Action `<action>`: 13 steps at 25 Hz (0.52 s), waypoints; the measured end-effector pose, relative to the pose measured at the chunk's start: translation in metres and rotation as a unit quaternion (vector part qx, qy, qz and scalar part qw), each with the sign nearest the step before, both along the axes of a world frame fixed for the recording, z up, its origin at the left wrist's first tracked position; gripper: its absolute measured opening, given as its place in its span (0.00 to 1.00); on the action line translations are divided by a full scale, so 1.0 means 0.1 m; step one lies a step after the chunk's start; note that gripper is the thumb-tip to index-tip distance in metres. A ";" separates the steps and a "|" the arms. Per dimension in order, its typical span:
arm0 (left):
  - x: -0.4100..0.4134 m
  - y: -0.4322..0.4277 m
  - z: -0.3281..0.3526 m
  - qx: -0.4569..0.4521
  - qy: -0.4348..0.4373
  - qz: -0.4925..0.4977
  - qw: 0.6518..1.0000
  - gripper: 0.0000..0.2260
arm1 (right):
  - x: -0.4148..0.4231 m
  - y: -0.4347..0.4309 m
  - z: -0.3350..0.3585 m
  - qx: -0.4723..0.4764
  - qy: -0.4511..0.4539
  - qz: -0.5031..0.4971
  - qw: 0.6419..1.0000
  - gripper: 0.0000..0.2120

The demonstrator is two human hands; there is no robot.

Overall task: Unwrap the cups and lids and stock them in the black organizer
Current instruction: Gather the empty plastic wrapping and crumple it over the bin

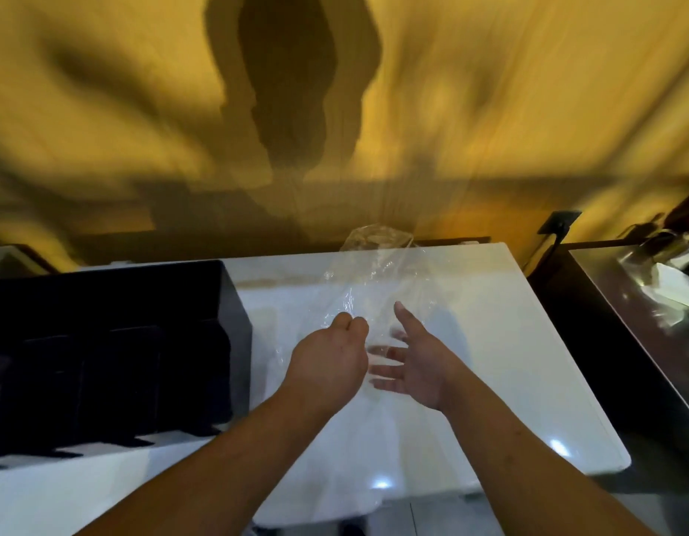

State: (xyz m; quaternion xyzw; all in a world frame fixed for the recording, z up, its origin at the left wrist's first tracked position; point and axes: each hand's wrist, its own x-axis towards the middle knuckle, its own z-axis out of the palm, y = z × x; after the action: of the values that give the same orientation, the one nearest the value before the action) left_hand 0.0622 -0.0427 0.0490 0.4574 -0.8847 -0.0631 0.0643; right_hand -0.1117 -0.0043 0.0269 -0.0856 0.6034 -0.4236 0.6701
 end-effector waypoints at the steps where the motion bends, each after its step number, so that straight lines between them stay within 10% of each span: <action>1: 0.18 0.11 0.05 0.006 0.015 -0.017 1.000 0.07 | 0.15 0.08 0.06 -0.032 0.018 0.000 0.999 0.32; 7: 1.36 0.38 0.44 0.052 0.296 0.109 0.947 0.29 | 0.64 0.77 0.42 -0.137 0.090 0.004 0.986 0.23; 10: 1.81 0.41 0.62 0.368 0.366 0.182 0.835 0.45 | 0.94 1.07 0.63 -0.162 0.096 0.038 0.981 0.22; 13: 2.04 0.52 0.65 0.534 0.400 0.148 0.730 0.20 | 1.21 1.18 0.75 -0.186 0.103 0.060 0.975 0.21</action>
State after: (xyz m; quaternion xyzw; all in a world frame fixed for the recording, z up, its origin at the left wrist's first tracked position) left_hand 0.2664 0.0093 0.1145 0.4739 -0.5191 -0.6916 0.1662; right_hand 0.0092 0.1140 0.1023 -0.2877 0.5736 -0.4760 0.6014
